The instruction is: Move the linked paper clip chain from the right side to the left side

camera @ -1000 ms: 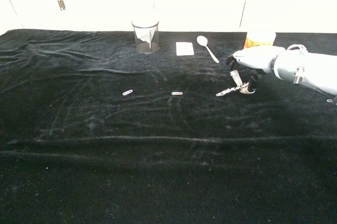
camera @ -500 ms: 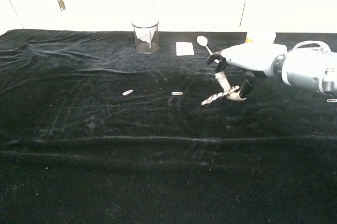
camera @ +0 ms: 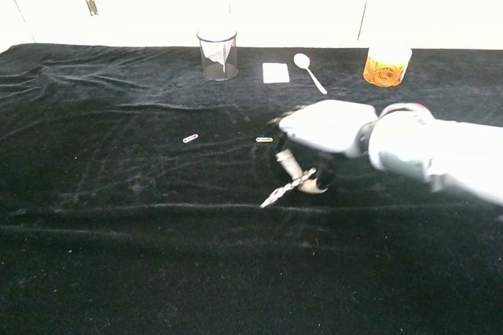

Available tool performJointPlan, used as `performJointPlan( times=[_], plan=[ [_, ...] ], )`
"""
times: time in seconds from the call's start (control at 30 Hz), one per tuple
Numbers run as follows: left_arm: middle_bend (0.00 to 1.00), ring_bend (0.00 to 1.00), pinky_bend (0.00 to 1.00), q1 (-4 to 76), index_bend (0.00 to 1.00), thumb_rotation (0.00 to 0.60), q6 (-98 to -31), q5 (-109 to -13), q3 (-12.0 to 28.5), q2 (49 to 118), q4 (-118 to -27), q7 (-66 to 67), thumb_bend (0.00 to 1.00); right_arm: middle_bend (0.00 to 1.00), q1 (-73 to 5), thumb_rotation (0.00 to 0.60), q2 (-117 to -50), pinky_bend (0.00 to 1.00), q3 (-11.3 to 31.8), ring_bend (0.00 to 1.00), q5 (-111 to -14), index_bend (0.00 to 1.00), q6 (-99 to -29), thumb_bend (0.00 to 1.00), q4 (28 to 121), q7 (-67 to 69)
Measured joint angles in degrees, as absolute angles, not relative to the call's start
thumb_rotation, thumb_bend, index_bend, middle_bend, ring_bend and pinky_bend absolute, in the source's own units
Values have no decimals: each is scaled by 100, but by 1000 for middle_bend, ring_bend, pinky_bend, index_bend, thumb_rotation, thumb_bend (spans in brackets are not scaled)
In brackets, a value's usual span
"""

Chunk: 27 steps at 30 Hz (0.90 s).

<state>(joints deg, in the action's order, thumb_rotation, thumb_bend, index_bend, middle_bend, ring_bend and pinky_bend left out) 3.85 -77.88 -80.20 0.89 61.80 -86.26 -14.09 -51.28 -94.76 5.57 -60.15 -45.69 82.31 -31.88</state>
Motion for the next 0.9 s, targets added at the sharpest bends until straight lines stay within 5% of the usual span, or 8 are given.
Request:
performJointPlan(
  times=[0.3, 0.63, 0.73, 0.9],
  plan=[
    [61, 123, 99, 314, 0, 600, -7877, -8088, 87, 6141, -8567, -1612, 152, 113, -5372, 600, -10202, 0, 687, 67, -6060, 747, -4580, 409, 7715, -3180],
    [61, 123, 99, 332, 0, 600, -7807, -8085, 99, 6135, -8518, -1667, 152, 0, -5303, 600, -10018, 0, 686, 2, -6490, 133, -4783, 409, 7762, -2875],
    [61, 123, 99, 342, 0, 600, -7783, -8070, 108, 6136, -8524, -1654, 153, 0, -5282, 600, -9876, 0, 672, 0, -6576, 26, -4789, 409, 7866, -2797],
    [61, 122, 99, 332, 0, 600, -7798, -8066, 117, 6128, -8525, -1678, 153, 0, -5258, 600, -9645, 0, 655, 0, -6616, 3, -4772, 409, 8122, -2784]
  ],
)
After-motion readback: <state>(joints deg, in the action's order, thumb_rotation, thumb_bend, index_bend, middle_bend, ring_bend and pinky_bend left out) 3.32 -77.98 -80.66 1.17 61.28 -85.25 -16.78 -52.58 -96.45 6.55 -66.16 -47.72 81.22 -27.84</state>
